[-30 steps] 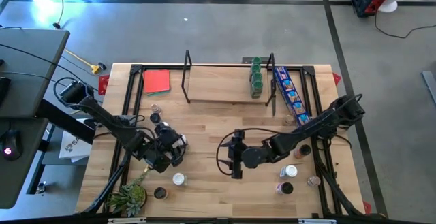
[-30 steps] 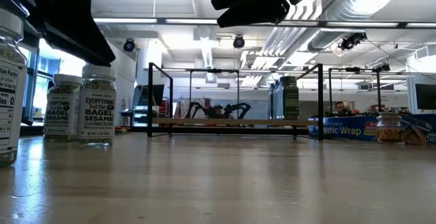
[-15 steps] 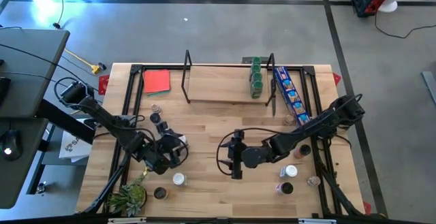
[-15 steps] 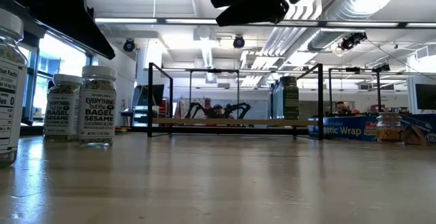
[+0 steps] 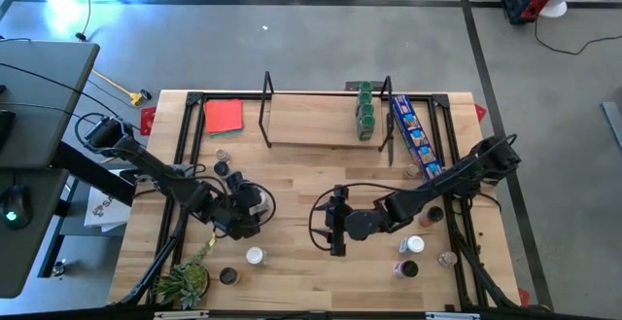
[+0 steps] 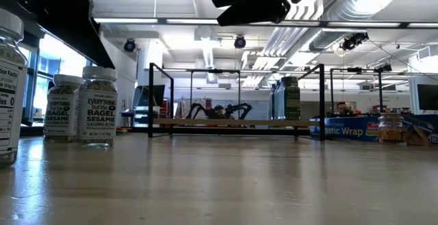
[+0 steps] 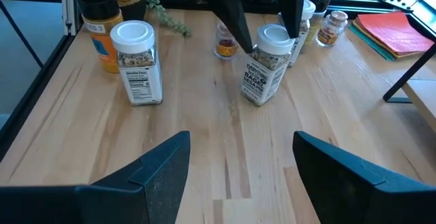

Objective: Shelf spices
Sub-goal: Put the middle left white seasoning bottle on the shelf

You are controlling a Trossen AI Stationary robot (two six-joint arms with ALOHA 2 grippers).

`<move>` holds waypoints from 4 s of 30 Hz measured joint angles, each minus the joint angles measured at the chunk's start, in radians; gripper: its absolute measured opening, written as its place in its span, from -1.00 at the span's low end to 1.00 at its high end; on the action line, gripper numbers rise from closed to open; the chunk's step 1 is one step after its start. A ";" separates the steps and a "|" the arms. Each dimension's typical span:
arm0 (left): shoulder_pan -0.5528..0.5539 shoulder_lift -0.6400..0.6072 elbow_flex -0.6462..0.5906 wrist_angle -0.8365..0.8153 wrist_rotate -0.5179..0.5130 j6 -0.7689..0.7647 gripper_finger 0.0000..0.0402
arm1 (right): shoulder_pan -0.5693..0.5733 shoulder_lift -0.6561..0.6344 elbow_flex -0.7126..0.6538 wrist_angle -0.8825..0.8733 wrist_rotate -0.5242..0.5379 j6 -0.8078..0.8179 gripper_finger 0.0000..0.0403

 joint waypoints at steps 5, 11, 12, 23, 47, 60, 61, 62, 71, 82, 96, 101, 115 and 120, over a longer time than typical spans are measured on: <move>-0.002 0.000 0.008 -0.010 -0.015 0.001 0.41 | 0.000 0.000 0.000 0.000 0.000 0.003 0.26; -0.031 0.000 0.052 -0.048 -0.058 0.045 0.40 | 0.000 0.000 0.000 0.000 0.000 0.003 0.26; -0.035 0.000 0.060 -0.071 -0.076 0.035 0.40 | 0.000 0.000 0.000 0.000 0.000 0.003 0.26; -0.023 0.003 0.018 -0.102 -0.109 -0.227 0.40 | 0.000 0.000 0.000 0.000 0.000 0.004 0.26; 0.029 0.107 0.003 -0.035 -0.033 -0.166 -0.02 | 0.000 0.000 0.000 0.000 -0.001 0.000 0.26; 0.080 0.109 0.297 0.002 0.083 0.090 -0.02 | 0.139 -0.197 -0.002 -0.430 0.104 0.134 0.26; 0.097 0.109 0.326 0.004 0.092 0.121 -0.02 | 0.157 -0.222 -0.002 -0.473 0.138 0.164 0.26; 0.115 0.109 0.357 0.003 0.103 0.161 -0.02 | 0.176 -0.247 -0.002 -0.516 0.173 0.195 0.26; 0.431 0.153 0.585 0.089 0.367 0.657 -0.02 | 0.340 -0.359 -0.001 -0.693 0.500 0.421 0.26; 0.855 0.497 0.936 0.021 0.778 1.133 -0.02 | 0.388 -0.354 0.000 -0.729 0.536 0.598 0.26; 1.071 0.875 1.198 0.020 0.838 1.458 0.09 | 0.387 -0.353 0.000 -0.761 0.550 0.767 0.26; 1.114 0.903 1.203 0.085 0.903 1.489 0.05 | 0.386 -0.353 0.000 -0.769 0.631 0.765 0.26; 1.135 0.932 1.202 0.223 0.978 1.486 0.11 | 0.377 -0.352 0.000 -0.816 0.735 0.764 0.26; 1.140 0.949 1.201 0.234 1.009 1.473 0.11 | 0.351 -0.350 0.000 -0.825 0.730 0.765 0.26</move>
